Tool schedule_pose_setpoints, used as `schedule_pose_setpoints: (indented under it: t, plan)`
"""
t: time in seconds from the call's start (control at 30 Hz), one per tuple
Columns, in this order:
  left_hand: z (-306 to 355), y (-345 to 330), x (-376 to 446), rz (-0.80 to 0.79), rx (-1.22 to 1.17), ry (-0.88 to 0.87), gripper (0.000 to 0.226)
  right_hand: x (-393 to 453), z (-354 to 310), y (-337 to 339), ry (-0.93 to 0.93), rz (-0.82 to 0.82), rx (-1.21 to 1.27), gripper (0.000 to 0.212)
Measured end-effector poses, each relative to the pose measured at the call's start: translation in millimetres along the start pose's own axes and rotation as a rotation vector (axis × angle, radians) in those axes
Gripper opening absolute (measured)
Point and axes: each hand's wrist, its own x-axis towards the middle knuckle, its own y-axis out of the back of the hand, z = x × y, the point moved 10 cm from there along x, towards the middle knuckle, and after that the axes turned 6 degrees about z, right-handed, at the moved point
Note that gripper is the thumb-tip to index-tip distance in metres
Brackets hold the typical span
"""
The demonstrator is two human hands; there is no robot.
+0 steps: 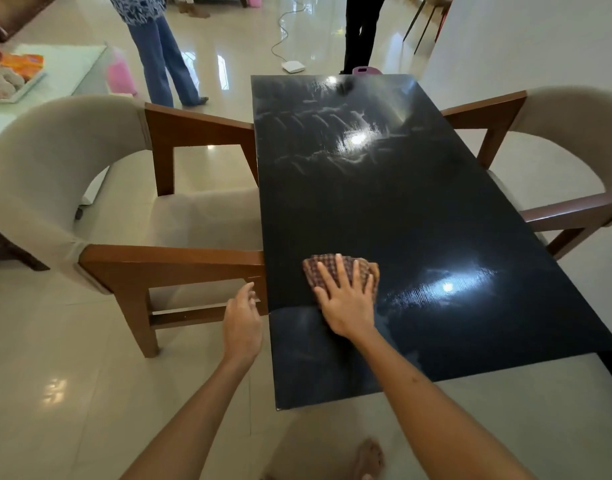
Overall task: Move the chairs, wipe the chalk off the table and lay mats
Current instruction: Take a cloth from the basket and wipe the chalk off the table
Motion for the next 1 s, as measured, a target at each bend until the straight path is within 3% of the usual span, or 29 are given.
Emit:
schedule_pose_setpoints:
  t: [0.1, 0.23, 0.5, 0.6, 0.73, 1.0]
  plan:
    - [1.4, -0.9, -2.1, -0.035, -0.018, 0.002, 0.034, -8.1, 48.5, 4.6, -0.148, 0.005, 0.009, 0.055]
    - [3.9, 2.2, -5.7, -0.074, -0.034, -0.031, 0.035, -13.4, 42.4, -0.7, -0.236, -0.002, 0.053, 0.056]
    - [2.9, 4.3, -8.8, -0.108, -0.021, -0.037, 0.037, -70.0, -94.1, -14.2, 0.162, 0.002, 0.103, 0.054]
    - [7.3, -2.5, -15.1, -0.118, -0.036, -0.028, 0.037, -92.1, -111.5, -16.9, 0.265, -0.010, 0.111, 0.054]
    - [15.9, -11.0, -21.9, -0.129, -0.042, -0.050, 0.036, -97.2, -76.0, -5.3, 0.207, 0.035, 0.124, 0.052]
    - [18.9, -14.9, -41.9, -0.125, -0.055, -0.025, 0.036, -106.2, 104.6, 11.2, -0.225, 0.061, -0.026, 0.055]
